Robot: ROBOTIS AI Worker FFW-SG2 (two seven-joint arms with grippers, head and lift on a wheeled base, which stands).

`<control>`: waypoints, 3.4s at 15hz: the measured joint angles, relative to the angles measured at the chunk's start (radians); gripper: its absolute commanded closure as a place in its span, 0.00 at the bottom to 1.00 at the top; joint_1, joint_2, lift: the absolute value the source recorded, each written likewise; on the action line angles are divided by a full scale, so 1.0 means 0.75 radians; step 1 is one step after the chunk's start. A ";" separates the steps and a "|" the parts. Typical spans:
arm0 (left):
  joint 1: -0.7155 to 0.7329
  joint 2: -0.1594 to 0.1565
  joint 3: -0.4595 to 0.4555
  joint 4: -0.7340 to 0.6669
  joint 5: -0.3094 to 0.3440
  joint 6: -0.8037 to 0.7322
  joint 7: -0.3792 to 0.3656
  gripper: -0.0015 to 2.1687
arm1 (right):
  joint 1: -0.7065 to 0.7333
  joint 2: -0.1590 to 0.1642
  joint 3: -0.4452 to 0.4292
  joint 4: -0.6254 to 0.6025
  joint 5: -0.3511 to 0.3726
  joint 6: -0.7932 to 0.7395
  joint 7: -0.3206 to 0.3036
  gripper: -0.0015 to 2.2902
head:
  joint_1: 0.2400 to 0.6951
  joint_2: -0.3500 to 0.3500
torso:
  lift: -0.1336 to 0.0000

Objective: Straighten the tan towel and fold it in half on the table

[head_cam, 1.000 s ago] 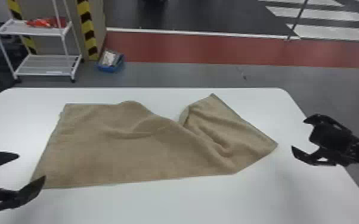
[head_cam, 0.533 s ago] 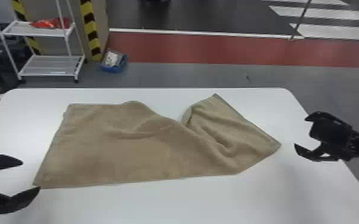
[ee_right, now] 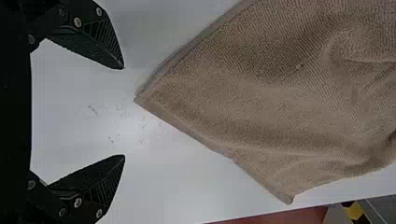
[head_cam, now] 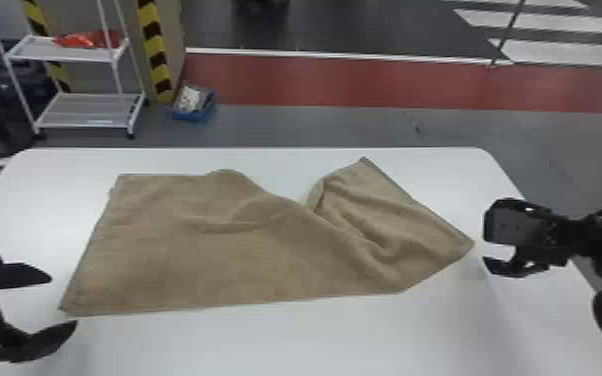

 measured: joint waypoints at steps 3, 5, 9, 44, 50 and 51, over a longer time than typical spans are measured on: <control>-0.005 -0.001 0.003 0.000 -0.002 0.005 -0.003 0.10 | -0.055 -0.012 0.054 0.045 0.033 0.004 0.009 0.21 | 1.00 0.38 | 0.08; -0.005 -0.003 0.006 0.000 -0.001 0.004 -0.009 0.10 | -0.083 -0.012 0.076 0.072 0.038 0.006 0.029 0.26 | 1.00 0.39 | 0.08; -0.006 -0.007 0.010 0.001 0.000 0.002 -0.019 0.10 | -0.122 -0.006 0.120 0.089 0.044 0.024 0.094 0.30 | 1.00 0.40 | 0.08; -0.091 0.009 -0.070 0.144 -0.137 -0.135 -0.142 0.46 | -0.128 0.014 0.129 0.053 0.050 0.095 0.184 0.62 | 1.00 0.40 | 0.08; -0.099 0.001 -0.073 0.149 -0.145 -0.131 -0.122 0.76 | -0.108 0.017 0.113 0.027 0.046 0.103 0.178 0.62 | 1.00 0.41 | 0.08; -0.103 -0.001 -0.072 0.148 -0.146 -0.125 -0.113 0.76 | -0.104 0.018 0.106 0.019 0.044 0.109 0.169 0.62 | 1.00 0.41 | 0.08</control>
